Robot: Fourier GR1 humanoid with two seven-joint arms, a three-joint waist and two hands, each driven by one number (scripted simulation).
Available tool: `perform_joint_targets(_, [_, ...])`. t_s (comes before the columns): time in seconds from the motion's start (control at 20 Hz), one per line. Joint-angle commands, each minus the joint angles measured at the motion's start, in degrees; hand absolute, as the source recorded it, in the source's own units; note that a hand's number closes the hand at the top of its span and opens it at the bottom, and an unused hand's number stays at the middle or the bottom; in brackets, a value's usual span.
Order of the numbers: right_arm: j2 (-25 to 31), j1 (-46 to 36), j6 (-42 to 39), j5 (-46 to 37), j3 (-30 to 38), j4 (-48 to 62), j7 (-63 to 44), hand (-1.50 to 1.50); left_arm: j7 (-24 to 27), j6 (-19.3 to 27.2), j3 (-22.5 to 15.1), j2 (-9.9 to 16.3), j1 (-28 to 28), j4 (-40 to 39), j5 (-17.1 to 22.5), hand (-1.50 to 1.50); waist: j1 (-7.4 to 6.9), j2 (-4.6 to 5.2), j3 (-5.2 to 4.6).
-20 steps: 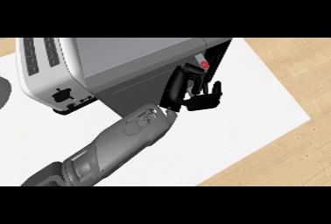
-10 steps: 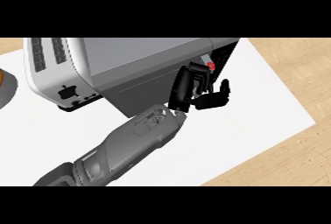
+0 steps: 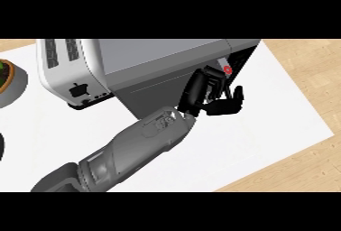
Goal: Pick up the milk, place it into the microwave and close the microwave
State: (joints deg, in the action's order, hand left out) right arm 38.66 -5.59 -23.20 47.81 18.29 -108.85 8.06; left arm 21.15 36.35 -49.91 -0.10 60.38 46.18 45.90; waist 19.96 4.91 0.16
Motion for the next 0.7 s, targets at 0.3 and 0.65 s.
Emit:
perform_joint_targets(0.3, [1.11,2.11,0.95,2.05,3.28,-1.90,-1.11,-1.50,0.32,-0.10,3.93,5.78,-1.53,-10.48,3.59,-1.50,-3.94,0.27,-0.29])
perform_joint_targets(0.65, [1.57,3.52,1.37,3.49,4.62,-3.49,-2.13,-1.50,0.72,-2.26,2.65,5.76,-1.26,-11.07,5.58,-1.50,-5.53,0.02,-0.25])
